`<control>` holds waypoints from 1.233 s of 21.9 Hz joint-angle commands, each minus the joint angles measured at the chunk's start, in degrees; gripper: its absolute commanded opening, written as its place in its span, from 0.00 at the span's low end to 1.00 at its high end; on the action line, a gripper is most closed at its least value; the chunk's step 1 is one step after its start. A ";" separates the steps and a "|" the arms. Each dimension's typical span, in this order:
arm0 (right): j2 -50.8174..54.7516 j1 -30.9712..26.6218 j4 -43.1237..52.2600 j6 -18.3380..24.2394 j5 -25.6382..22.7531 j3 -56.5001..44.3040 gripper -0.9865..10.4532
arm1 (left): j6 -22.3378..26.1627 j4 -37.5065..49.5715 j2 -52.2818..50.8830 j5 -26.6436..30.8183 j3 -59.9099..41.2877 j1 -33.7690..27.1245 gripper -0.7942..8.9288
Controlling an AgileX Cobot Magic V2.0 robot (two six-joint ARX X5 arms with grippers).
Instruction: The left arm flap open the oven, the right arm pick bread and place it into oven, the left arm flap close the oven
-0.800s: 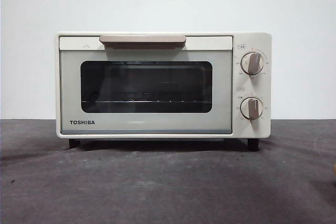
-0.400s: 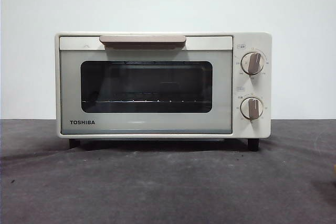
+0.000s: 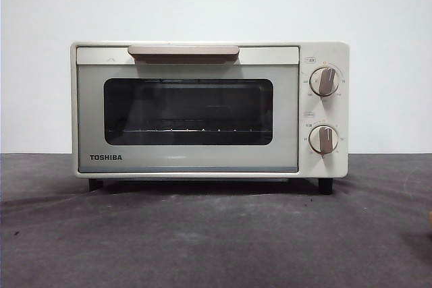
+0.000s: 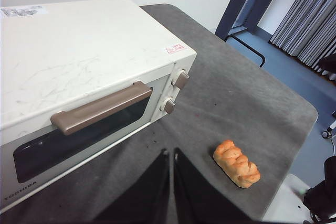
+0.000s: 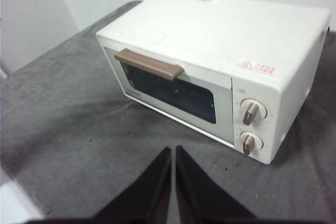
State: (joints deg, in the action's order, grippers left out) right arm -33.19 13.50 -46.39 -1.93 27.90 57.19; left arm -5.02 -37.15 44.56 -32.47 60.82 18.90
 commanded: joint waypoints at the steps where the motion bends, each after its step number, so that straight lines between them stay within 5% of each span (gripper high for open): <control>1: -0.46 0.24 0.07 -1.01 0.15 1.01 0.11 | 0.98 0.72 0.35 -0.22 1.33 0.24 0.12; 3: -0.46 0.24 0.09 -1.92 0.04 1.01 0.18 | 1.18 0.94 0.42 -0.15 1.33 0.24 0.17; 7: -0.44 0.24 0.07 -4.96 -2.93 1.01 0.44 | 1.18 1.79 0.46 -0.15 1.33 0.24 0.47; 10: -0.44 0.24 0.09 -5.44 -2.82 1.01 0.54 | 1.18 2.80 0.46 -0.15 1.33 0.26 0.61; 20: -1.79 0.24 -0.92 -10.64 -2.86 1.01 0.55 | 0.87 4.09 0.46 -0.17 1.33 0.33 0.60; 27: -9.90 0.24 -10.62 -11.67 -6.08 0.85 0.55 | 0.90 4.09 0.46 -0.17 1.33 1.03 0.60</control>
State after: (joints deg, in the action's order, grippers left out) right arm -41.69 13.50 -56.25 -12.73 22.65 57.28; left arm -4.82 -33.63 44.62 -32.47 60.82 19.66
